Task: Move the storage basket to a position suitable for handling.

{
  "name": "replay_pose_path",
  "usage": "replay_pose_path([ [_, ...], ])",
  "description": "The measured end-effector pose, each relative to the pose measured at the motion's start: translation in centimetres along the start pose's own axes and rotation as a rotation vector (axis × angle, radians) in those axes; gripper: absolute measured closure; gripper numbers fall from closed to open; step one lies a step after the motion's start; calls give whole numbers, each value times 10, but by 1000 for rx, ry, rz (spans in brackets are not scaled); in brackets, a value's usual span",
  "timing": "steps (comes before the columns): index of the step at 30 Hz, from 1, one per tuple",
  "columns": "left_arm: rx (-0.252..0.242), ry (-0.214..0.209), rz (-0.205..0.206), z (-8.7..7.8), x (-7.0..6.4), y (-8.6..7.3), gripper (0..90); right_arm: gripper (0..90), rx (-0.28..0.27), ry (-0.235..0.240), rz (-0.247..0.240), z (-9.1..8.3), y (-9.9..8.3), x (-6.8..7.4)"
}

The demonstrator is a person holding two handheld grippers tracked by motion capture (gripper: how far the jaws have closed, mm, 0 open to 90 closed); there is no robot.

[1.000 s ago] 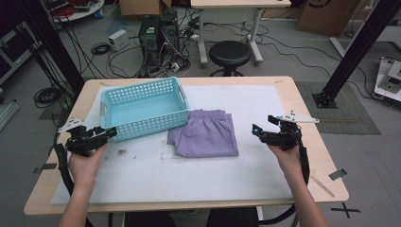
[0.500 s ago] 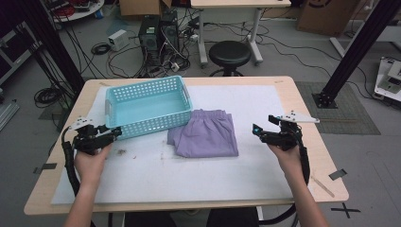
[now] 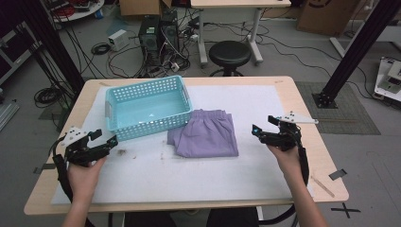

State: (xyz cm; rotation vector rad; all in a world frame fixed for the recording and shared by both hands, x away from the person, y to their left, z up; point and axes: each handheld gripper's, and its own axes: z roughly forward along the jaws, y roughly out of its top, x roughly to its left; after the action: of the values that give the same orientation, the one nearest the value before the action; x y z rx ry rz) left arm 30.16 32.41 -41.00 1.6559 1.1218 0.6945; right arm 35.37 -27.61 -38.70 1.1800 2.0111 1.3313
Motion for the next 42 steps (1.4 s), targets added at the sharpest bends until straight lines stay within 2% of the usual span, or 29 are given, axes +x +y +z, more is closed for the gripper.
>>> replay_pose_path([
  [8,-21,-113,22,10,-38,0,293,208,-5,-11,-8,3,-4,5],
  [11,-5,-166,46,20,-56,0,293,208,3,-7,-12,6,-6,7],
  [12,1,-172,50,22,-58,0,293,208,4,-5,-14,7,-7,9],
  [17,50,-234,35,45,-80,1,288,208,24,13,-15,16,-12,17],
  [21,85,-241,38,62,-95,1,288,208,33,10,-10,21,-19,24],
  [30,128,-254,8,92,-118,-1,288,213,67,7,-13,29,-31,37],
  [31,134,-248,-3,95,-120,-2,288,281,87,4,-12,32,-33,40],
  [34,149,-248,-34,102,-127,-3,288,296,110,-2,-1,35,-37,43],
  [35,153,-243,-34,104,-131,-3,288,299,125,-4,4,38,-38,44],
  [36,157,-241,-25,107,-135,-3,288,349,156,-5,7,42,-41,49],
  [37,157,-241,-25,107,-135,-3,288,349,156,-5,7,42,-41,49],
  [39,179,-222,-7,112,-139,-5,288,360,192,-8,14,48,-43,55],
  [40,197,-211,-6,114,-141,-6,288,360,192,-8,14,48,-43,55],
  [42,226,-206,-19,119,-141,-7,294,408,237,-3,33,53,-43,58],
])
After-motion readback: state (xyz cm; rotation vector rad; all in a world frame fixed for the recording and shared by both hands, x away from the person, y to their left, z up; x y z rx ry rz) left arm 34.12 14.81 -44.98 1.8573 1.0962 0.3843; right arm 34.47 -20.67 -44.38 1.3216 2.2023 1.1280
